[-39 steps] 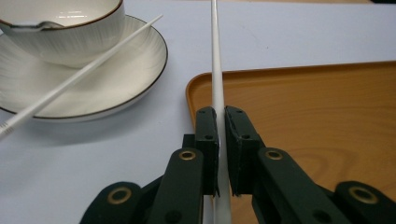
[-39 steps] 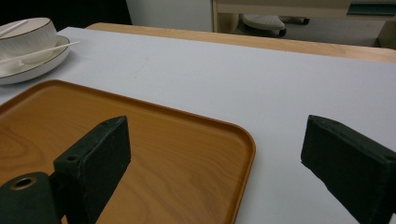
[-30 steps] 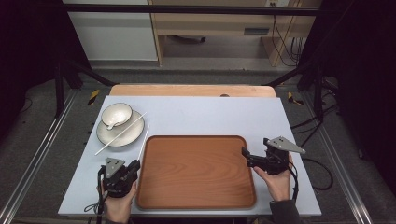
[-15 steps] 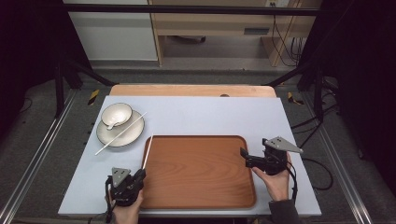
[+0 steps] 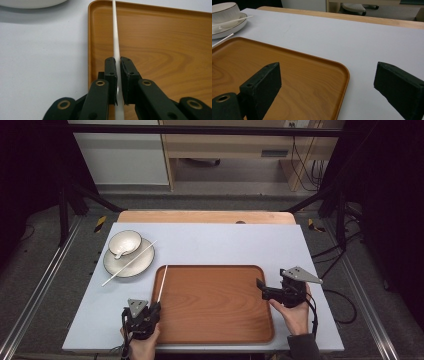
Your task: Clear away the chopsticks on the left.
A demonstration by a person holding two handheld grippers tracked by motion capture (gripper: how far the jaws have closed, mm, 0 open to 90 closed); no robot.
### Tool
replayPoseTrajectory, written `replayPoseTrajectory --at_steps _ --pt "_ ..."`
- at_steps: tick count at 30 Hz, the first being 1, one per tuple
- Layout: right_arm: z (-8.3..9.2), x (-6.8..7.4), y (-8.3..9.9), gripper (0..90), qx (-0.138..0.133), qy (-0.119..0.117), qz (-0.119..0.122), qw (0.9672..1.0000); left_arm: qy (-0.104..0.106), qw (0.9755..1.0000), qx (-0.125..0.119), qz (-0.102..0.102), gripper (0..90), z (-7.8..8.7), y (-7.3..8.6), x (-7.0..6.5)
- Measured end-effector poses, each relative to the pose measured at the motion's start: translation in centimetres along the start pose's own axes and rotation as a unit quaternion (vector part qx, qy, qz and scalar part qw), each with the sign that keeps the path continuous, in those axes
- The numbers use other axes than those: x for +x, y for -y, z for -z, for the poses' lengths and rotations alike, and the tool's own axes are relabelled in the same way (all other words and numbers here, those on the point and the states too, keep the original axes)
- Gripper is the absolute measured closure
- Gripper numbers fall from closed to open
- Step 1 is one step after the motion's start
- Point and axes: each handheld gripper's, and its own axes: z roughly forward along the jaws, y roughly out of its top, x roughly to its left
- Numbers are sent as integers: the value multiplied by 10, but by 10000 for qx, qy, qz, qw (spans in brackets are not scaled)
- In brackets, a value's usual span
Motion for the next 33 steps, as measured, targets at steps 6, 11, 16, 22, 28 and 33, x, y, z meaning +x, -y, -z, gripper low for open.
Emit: replayPoseTrajectory --at_steps 6,11,16,22,28,33 --pt "0 1 0 76 8 -17 -5 10000 -56 9999 131 -27 840 -6 -1 -2" --pt "0 0 0 76 15 -10 7 10000 -116 9997 214 -32 838 -9 0 -2" --pt "0 0 0 76 11 -16 -3 10000 -119 9997 217 -59 827 -9 0 -2" --pt "0 0 0 76 16 -6 7 10000 -35 9999 118 -41 784 -7 -3 2" --pt "1 0 0 76 -7 2 -8 10000 294 9988 -249 -309 693 4 -22 13" --pt "2 -1 -1 75 -33 10 -37 10000 433 9953 -582 -636 565 14 -42 24"
